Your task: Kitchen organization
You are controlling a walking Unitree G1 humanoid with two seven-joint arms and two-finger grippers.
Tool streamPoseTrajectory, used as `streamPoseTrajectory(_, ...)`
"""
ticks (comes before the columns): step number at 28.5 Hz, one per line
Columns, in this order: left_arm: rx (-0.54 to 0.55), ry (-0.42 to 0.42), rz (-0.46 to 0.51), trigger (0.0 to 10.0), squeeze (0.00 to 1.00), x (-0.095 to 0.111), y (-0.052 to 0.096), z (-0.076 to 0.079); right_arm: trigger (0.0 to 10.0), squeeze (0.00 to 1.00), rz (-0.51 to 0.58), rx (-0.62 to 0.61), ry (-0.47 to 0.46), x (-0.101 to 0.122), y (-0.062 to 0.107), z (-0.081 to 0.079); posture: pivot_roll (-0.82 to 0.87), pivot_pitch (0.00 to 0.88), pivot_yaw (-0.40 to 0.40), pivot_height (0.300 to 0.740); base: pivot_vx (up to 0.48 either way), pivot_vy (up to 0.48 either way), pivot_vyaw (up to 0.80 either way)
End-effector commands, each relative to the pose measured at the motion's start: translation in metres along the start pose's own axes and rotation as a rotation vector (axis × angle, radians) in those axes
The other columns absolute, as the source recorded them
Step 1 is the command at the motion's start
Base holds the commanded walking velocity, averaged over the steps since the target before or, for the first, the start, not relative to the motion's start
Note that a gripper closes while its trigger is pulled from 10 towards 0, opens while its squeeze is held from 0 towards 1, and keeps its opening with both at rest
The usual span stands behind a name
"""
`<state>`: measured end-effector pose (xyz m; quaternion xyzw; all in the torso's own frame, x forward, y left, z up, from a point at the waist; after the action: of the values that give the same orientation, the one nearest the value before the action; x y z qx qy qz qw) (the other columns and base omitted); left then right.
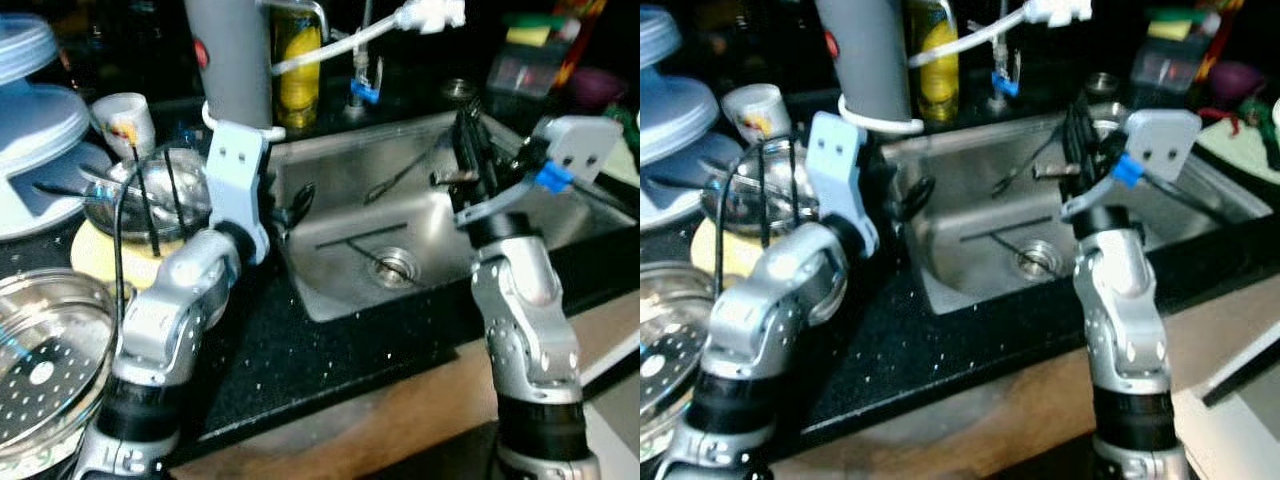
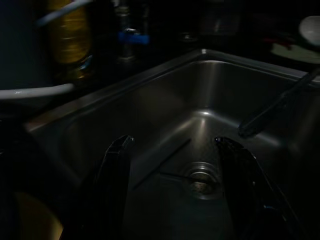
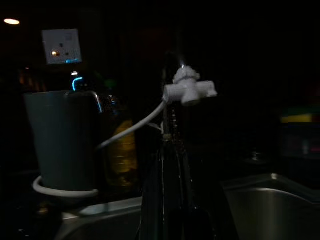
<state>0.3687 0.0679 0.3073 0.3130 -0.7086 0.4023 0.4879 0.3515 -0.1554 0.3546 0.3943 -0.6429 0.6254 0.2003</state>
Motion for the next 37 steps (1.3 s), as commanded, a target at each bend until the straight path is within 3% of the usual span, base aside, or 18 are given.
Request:
streamPoseTrajectory(1,-0.019,-0.001,0.002,10.0,0.0,0.0,0.002,0.005,10.0,0.0,0.015,-0.004,0.016,0.004,0.002,0.002,-0.08,0.164,-0.011,0.74,0.0,0.0,0.0)
streamPoseTrajectory(13,-0.002,-0.028,-0.006,10.0,0.0,-0.001,-0.001,0.003,10.0,0.0,0.009,-0.003,0.02,0.002,0.003,0.001,-0.08,0.16,-0.01,0.74,0.0,0.0,0.0)
streamPoseTrajectory(20,0.013,-0.027,-0.012,10.0,0.0,-0.002,0.0,0.0,10.0,0.0,0.009,-0.002,0.023,0.002,0.003,0.001,-0.08,0.153,-0.009,0.74,0.0,-0.48,0.0)
streamPoseTrajectory(26,0.037,0.002,-0.017,10.0,0.0,-0.004,0.001,-0.004,10.0,0.0,0.008,0.003,0.021,0.002,0.003,0.0,-0.08,0.147,-0.012,0.74,0.0,0.0,0.0)
streamPoseTrajectory(37,0.0,-0.046,-0.006,10.0,0.0,0.0,-0.001,-0.006,10.0,0.0,0.01,0.045,0.017,-0.002,-0.008,-0.006,-0.08,0.154,-0.013,0.74,0.0,0.0,0.0)
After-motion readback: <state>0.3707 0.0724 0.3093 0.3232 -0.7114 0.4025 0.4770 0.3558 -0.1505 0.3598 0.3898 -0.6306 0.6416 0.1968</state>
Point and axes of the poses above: a point about 5 cm out from each wrist's last joint towards the gripper, its own y axis pointing back from the gripper into the wrist, its own x axis along the axis of the wrist's last joint, z = x × y, the point moved 6 cm from there along -y, pointing out of the wrist towards the gripper, and after that the axes turned 7 degrees about -y, right-handed, at the moved point
